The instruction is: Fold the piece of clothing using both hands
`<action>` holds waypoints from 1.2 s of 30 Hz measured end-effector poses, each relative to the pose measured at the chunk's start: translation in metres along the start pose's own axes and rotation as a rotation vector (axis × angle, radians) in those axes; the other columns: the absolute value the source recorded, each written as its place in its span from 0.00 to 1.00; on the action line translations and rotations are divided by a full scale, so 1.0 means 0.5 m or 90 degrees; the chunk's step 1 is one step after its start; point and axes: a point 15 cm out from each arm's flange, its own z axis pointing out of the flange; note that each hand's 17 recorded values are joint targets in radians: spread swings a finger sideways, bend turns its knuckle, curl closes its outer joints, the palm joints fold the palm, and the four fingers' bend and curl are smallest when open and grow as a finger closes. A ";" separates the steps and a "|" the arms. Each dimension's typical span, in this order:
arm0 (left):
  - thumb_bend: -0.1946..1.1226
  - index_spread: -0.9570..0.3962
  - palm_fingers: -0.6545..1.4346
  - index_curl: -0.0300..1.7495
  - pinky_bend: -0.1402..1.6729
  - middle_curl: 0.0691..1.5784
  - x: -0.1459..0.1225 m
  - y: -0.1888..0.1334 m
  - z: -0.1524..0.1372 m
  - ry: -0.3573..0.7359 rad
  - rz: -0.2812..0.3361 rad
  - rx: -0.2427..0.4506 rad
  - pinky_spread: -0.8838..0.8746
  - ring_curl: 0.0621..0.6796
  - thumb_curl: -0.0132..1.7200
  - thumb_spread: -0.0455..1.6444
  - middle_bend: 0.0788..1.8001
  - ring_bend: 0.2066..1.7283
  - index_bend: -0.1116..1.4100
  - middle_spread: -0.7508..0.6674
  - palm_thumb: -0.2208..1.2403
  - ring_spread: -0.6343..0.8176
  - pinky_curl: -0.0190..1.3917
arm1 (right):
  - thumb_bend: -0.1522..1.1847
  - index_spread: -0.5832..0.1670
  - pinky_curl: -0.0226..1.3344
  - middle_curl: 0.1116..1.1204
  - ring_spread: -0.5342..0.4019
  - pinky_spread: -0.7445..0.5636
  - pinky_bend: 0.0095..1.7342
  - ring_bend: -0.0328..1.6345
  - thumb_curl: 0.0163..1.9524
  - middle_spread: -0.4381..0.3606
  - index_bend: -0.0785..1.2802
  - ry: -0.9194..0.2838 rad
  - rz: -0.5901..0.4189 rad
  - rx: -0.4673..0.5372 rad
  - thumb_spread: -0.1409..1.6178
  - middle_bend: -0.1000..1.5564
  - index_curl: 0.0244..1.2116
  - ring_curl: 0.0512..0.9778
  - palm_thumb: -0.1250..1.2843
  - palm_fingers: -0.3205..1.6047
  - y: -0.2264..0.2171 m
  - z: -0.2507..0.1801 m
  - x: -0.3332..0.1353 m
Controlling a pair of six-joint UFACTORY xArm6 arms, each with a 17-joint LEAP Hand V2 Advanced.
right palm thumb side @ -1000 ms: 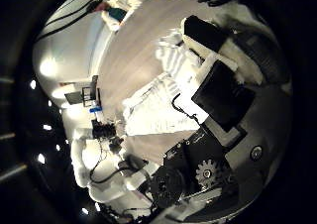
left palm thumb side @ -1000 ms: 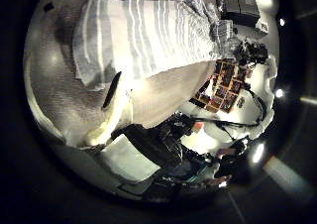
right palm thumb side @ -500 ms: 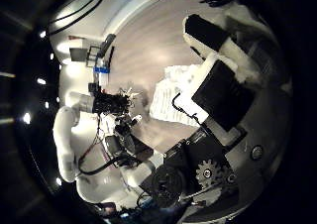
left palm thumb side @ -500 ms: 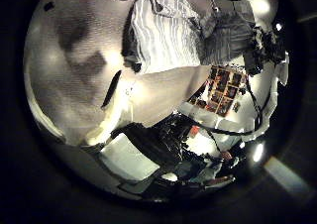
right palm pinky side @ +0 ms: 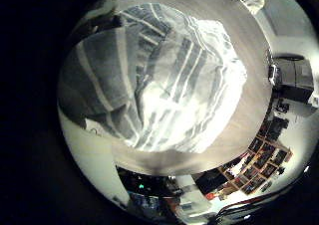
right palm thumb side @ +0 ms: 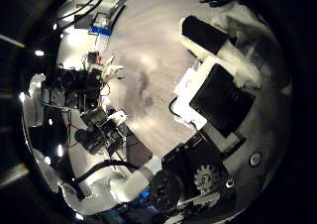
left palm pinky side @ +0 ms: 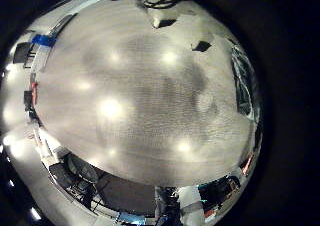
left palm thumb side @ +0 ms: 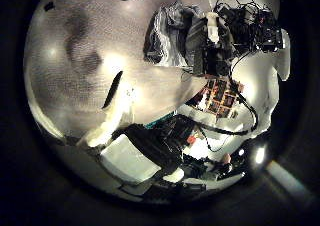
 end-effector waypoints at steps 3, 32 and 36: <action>0.14 0.71 0.40 0.26 0.24 0.14 -0.009 0.006 -0.002 0.001 -0.001 0.002 0.73 0.28 0.21 0.75 0.06 0.29 0.20 0.69 0.50 0.64 0.27 | 0.08 0.31 0.53 0.42 0.32 0.28 0.76 0.84 0.33 0.35 0.39 -0.005 -0.019 -0.006 0.77 0.62 0.55 0.52 0.53 0.30 0.004 0.001 0.003; 0.14 0.70 0.41 0.27 0.24 0.14 0.182 0.102 -0.066 -0.040 0.028 0.029 0.73 0.27 0.21 0.74 0.05 0.29 0.20 0.69 0.50 0.63 0.27 | 0.10 0.20 0.24 0.21 0.74 0.93 0.36 0.34 0.25 0.47 0.24 -0.143 0.103 0.083 0.82 0.24 0.30 0.16 0.55 0.24 0.359 -0.370 0.390; 0.13 0.69 0.41 0.27 0.24 0.14 0.215 0.105 -0.072 -0.043 0.012 0.025 0.72 0.27 0.21 0.74 0.05 0.29 0.20 0.69 0.50 0.63 0.26 | 0.10 0.22 0.23 0.22 0.74 0.93 0.33 0.31 0.25 0.50 0.23 -0.137 0.132 0.095 0.82 0.23 0.30 0.15 0.54 0.26 0.403 -0.383 0.438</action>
